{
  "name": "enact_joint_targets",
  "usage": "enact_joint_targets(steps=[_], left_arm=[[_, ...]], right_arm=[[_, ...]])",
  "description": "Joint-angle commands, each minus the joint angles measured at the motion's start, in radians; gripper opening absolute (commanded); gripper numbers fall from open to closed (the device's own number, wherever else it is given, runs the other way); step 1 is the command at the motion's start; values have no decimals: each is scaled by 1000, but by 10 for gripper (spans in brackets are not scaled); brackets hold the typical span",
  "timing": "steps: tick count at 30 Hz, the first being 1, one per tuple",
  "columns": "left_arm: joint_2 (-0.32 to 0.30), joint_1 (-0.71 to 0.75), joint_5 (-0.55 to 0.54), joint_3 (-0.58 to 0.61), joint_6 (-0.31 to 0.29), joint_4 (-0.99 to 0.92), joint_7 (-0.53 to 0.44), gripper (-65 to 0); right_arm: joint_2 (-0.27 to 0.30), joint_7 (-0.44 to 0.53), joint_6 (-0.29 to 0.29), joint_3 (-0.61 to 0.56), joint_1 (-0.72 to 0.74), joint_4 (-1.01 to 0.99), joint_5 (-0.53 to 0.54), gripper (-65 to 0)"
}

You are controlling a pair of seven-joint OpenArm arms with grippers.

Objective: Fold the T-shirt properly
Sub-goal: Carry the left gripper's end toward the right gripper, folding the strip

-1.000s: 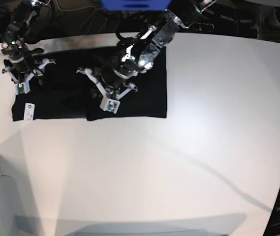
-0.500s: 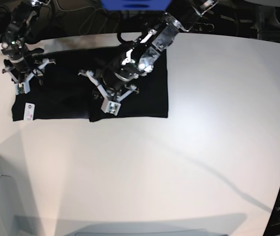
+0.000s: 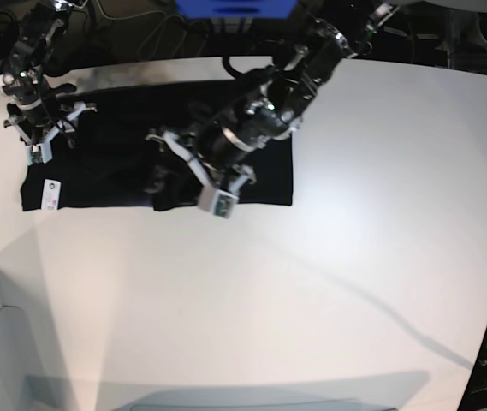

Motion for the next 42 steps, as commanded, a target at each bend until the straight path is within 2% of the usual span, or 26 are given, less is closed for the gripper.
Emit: enact_joint_targets(steps=[1,3,6,8,11,15,18,25,29,31,34,38,42], left_arm=[[-33,10,5,-23,3,22,-18,-305],[-79,44,5,-75,3,22,-26,-315],[-96,89,4,-122,-4,-6,-21,-315],[-93,92,4,-107,-6,-36,-17,-315],[-87,70,4,-13,-6,-90,-24,-316],[-38,-27,5,165,-6,-202,-24,-316],[6,-88,5,249,-6,-257,-26,-316],[126,-162,4,274,-6,-263,-26,-316],[128,-168,4,266,-6,-240,-26,-316],[106,-158,4,218,-6,-202,-26,-316],[17,-120,4,102,-6,-101,-26,-316],[-87,-20,-23,-142,-6,17,-26,-316],[-172,82,-148,-408,-6,48,-26,-316]], right_arm=[[10,16,7,2,1,19,11,-348],[11,16,7,2,1,19,11,-348],[8,16,7,2,4,19,11,-348],[7,16,7,2,18,19,11,-348],[5,16,7,2,18,19,11,-348],[5,16,7,2,17,19,11,-348],[7,16,7,2,15,19,11,-348],[7,22,7,13,23,19,11,-348],[7,24,7,13,21,70,11,-348],[7,19,7,13,15,116,11,-348],[7,16,7,13,12,176,11,-345],[5,22,7,16,12,204,18,-344],[-7,16,7,16,23,200,20,-319]])
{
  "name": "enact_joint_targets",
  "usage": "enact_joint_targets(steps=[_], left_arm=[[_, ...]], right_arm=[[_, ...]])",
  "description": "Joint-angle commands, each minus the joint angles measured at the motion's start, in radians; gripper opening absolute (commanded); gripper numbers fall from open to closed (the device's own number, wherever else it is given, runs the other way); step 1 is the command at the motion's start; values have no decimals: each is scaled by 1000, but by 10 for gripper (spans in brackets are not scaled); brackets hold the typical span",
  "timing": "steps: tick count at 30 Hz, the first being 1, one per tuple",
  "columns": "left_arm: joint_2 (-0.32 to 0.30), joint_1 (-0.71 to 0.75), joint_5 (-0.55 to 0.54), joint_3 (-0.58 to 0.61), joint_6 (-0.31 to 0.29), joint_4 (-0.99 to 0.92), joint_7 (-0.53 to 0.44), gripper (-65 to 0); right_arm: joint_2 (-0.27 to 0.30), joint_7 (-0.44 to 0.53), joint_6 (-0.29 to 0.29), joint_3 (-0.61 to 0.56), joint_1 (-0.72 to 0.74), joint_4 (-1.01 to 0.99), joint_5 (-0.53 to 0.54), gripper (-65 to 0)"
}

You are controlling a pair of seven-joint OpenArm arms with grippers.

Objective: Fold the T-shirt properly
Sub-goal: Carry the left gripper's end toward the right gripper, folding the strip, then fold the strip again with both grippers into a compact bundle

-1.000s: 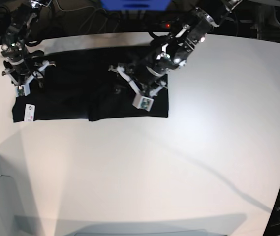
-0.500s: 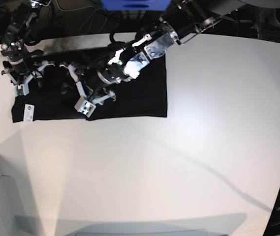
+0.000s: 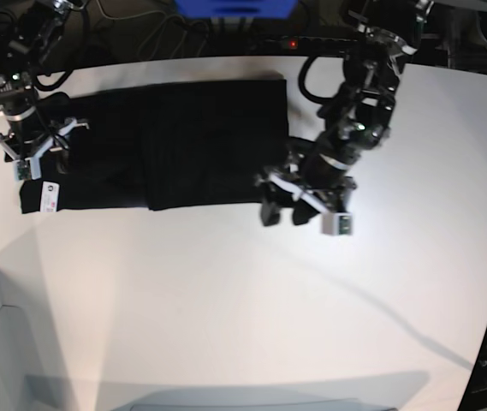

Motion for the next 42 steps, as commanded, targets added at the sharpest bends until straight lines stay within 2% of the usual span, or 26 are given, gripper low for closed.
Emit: enact_joint_targets(steps=[1,5,9,18,26,30,33,40,42], left_arm=[[-24,14,-36,-68,-3,17,-19,-316],[-69,97,-169,-304,-5,-44,-19,-316],[-72,122,-234,-427,-5,-95,-9,-316],[-72,116,-229,-432,-5,-95,-9,-316],[-65,116,-229,-432,-5,-119,-7,-316],[-64,117,-229,-432,-5,-187,-7,-316],[-55,120,-234,-418,-5,-233,-7,-316],[-41,111,-229,-275,-5,-302,-18,-316],[-26,93,-231,-232,-5,-308,-19,-316]], right_arm=[[2,19,7,7,5,15,13,-296],[-13,18,7,61,53,-35,10,-200],[13,18,7,119,113,-156,5,-172],[94,24,7,126,172,-353,5,-171],[111,25,7,121,185,-477,11,-176],[105,24,7,119,183,-483,11,-244],[91,19,7,119,188,-482,5,-362],[64,19,7,118,182,-476,5,-646],[62,19,7,116,180,-472,5,-650]])
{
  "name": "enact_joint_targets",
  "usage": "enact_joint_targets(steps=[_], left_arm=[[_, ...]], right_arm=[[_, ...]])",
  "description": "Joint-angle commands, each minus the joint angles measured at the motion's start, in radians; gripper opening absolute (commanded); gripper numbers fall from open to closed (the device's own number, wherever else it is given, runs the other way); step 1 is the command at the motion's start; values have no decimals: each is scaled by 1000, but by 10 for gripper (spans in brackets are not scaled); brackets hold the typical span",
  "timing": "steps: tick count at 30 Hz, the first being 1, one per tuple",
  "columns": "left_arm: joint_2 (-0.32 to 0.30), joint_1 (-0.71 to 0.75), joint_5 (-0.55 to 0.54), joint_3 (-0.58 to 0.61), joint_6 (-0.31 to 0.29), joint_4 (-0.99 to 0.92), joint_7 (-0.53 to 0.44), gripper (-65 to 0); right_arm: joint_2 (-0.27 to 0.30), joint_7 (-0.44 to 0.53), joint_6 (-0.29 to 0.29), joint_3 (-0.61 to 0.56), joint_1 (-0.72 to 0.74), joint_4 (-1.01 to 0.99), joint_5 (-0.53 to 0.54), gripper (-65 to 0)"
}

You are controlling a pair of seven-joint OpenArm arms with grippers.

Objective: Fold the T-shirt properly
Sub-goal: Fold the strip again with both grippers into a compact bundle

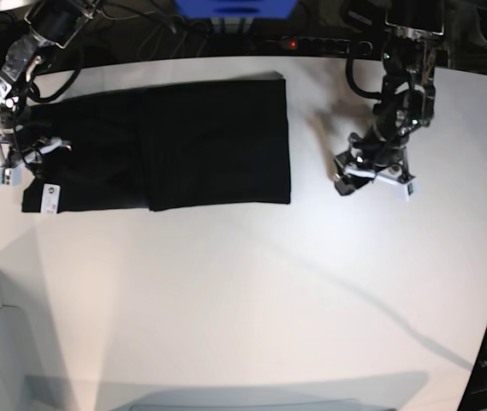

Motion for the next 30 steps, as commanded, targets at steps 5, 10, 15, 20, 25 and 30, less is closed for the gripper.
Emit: enact_joint_targets(steps=[5,10,15,20,25,30], left_arm=[[58,-40,-13,70,6,-35,37,-316],[72,-88,-13,162,6,-98,35,-316],[72,-115,-14,217,6,-146,35,-316],[89,-115,-14,217,6,-164,35,-316],[92,-117,-13,217,6,-166,35,-316],[92,-132,-13,217,6,-167,35,-316]], right_arm=[[-10,-65,11,-4,-8,48,-31,-650],[-46,-63,11,-4,-38,204,-26,-650],[-104,-65,11,-6,-52,375,-26,-650],[-135,-65,11,-109,-103,522,-26,-650],[-193,-65,11,-271,-176,645,-28,-650],[-214,-62,11,-466,-216,651,-31,-650]])
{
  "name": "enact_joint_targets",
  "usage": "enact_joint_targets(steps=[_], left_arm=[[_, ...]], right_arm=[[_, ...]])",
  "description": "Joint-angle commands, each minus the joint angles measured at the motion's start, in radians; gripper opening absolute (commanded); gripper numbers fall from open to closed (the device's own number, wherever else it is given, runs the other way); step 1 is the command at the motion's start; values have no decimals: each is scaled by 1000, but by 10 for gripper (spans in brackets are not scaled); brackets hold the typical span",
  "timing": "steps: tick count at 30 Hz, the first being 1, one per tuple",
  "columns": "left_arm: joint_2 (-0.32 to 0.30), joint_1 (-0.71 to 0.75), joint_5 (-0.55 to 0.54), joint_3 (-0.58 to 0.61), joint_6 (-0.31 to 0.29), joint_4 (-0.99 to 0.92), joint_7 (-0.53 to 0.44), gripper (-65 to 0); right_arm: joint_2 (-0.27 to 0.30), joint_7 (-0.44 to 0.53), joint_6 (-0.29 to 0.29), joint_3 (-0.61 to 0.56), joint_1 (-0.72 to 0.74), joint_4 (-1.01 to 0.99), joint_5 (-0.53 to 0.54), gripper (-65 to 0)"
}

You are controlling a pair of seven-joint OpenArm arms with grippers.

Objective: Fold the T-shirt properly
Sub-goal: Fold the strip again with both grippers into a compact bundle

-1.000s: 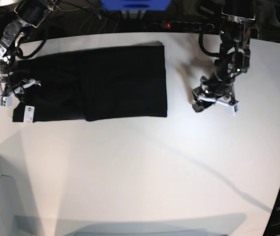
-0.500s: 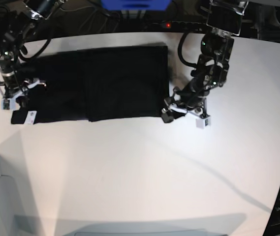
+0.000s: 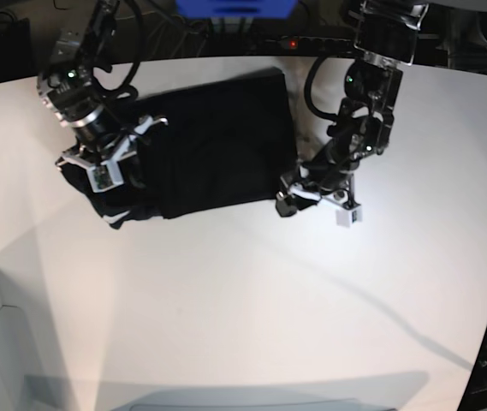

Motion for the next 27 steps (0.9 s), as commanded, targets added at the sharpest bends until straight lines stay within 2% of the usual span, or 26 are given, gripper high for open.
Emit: enact_joint_targets(steps=[1,10,15,20,27], left_arm=[[-1,11,7,9,43,-26,76,-316],[-1,-4,7,9,44,-59,76,-316],[-1,-4,5,5,44,-56,76,-316],[-10,3,-2,-14,44,20,76,-316],[-10,137,-2,-207,52,218,86,-317]], right_arm=[[-8,35,7,-37,2,19,24,-650],[-16,39,7,-405,54,-32,23,-650],[-18,41,7,-465,101,-162,23,-650],[-13,94,7,-461,112,-191,23,-650],[13,102,7,-459,121,-191,24,-650]])
